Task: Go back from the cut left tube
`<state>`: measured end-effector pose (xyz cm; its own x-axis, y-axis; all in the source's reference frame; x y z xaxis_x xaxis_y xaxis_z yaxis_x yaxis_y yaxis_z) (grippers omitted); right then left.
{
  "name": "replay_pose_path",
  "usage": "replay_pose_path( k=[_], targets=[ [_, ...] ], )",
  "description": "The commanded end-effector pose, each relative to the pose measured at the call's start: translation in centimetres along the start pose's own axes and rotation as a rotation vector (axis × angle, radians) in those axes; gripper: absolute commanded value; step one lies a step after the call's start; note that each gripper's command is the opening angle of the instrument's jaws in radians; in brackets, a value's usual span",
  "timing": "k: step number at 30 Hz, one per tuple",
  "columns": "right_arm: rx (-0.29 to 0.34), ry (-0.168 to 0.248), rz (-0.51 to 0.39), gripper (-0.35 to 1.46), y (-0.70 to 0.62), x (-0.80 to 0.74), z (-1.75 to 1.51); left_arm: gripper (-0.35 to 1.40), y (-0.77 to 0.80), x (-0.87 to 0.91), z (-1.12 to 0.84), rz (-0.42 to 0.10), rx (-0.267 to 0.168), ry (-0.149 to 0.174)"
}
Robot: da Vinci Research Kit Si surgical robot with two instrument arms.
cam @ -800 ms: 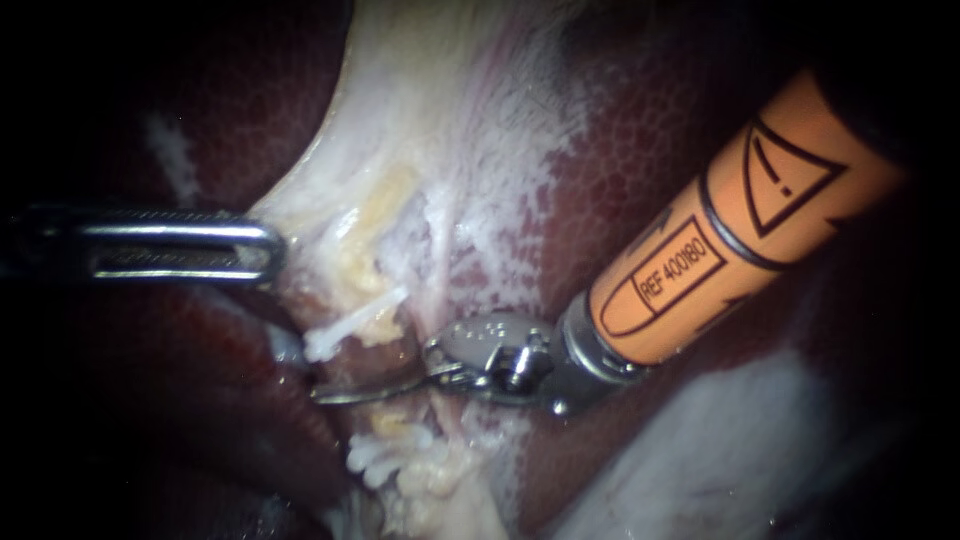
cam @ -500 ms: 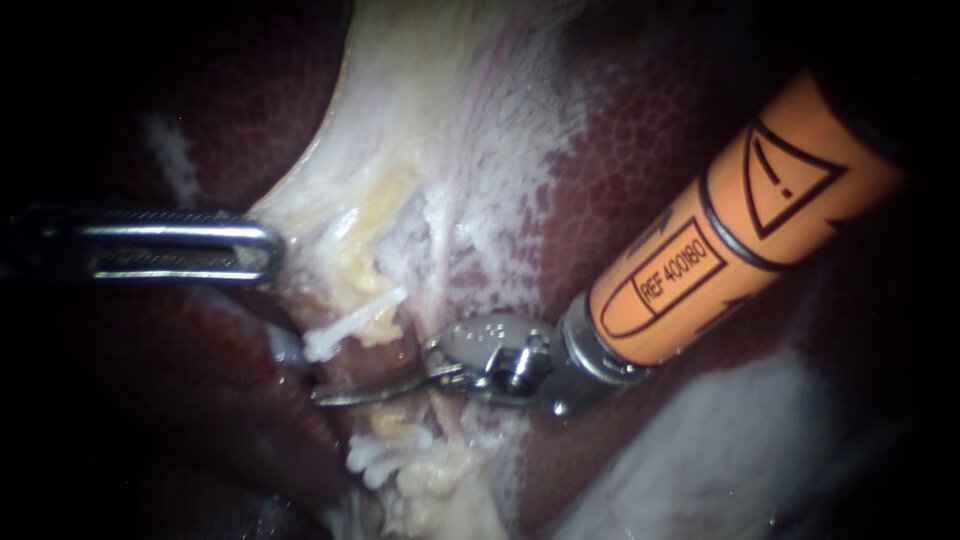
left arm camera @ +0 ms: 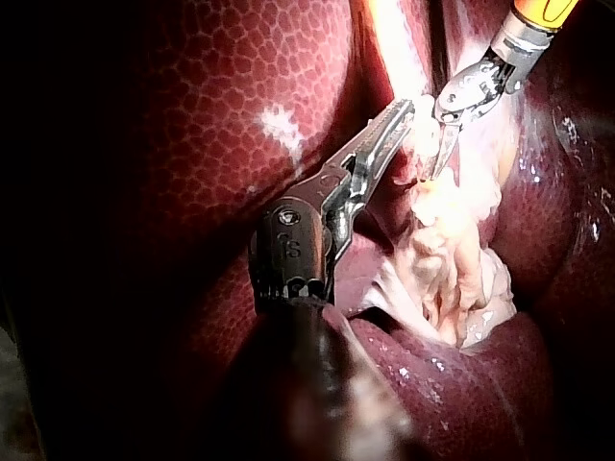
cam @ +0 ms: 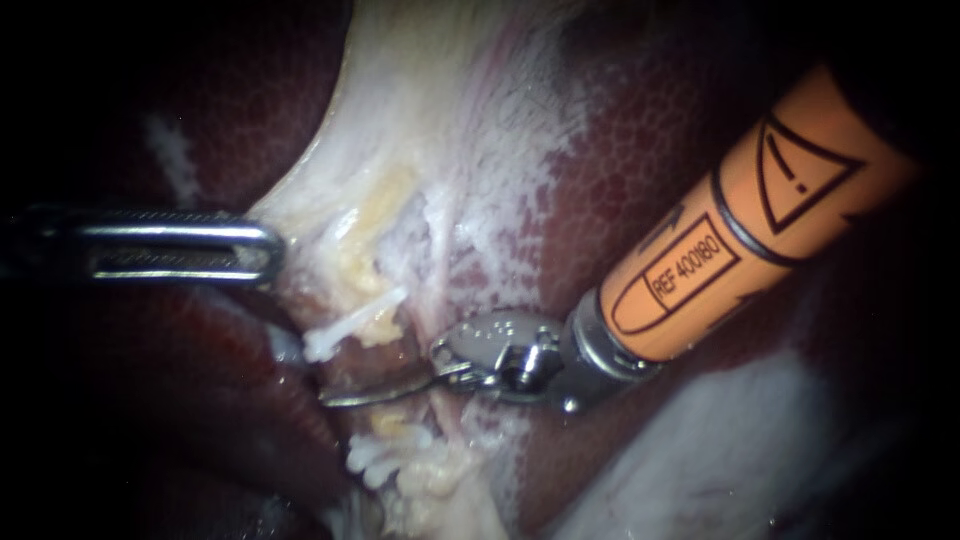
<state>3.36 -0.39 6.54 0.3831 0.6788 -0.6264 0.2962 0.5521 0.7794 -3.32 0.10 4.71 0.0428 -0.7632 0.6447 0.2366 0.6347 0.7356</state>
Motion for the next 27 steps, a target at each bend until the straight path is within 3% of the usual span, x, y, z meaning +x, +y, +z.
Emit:
replay_pose_path(
  k=[1, 5, 12, 27],
  targets=[
    [-0.002, -0.002, -0.006, -0.25, 0.0, 0.0, 0.0, -0.35, 0.0, 0.0, 0.0, 0.0, 0.0, 0.0],
    [-0.002, -0.003, -0.018, 0.24, 0.0, 0.0, 0.0, -0.35, 0.0, 0.0, 0.0, 0.0, 0.0, 0.0],
    [0.001, 0.006, -0.072, 0.57, 0.0, 0.01, 0.0, -0.35, 0.0, 0.0, 0.0, 0.0, 0.001, 0.0],
    [0.004, 0.009, -0.094, 0.61, -0.06, 0.01, -0.13, -0.35, 0.0, 0.0, -0.01, 0.0, 0.001, 0.0]
  ],
)
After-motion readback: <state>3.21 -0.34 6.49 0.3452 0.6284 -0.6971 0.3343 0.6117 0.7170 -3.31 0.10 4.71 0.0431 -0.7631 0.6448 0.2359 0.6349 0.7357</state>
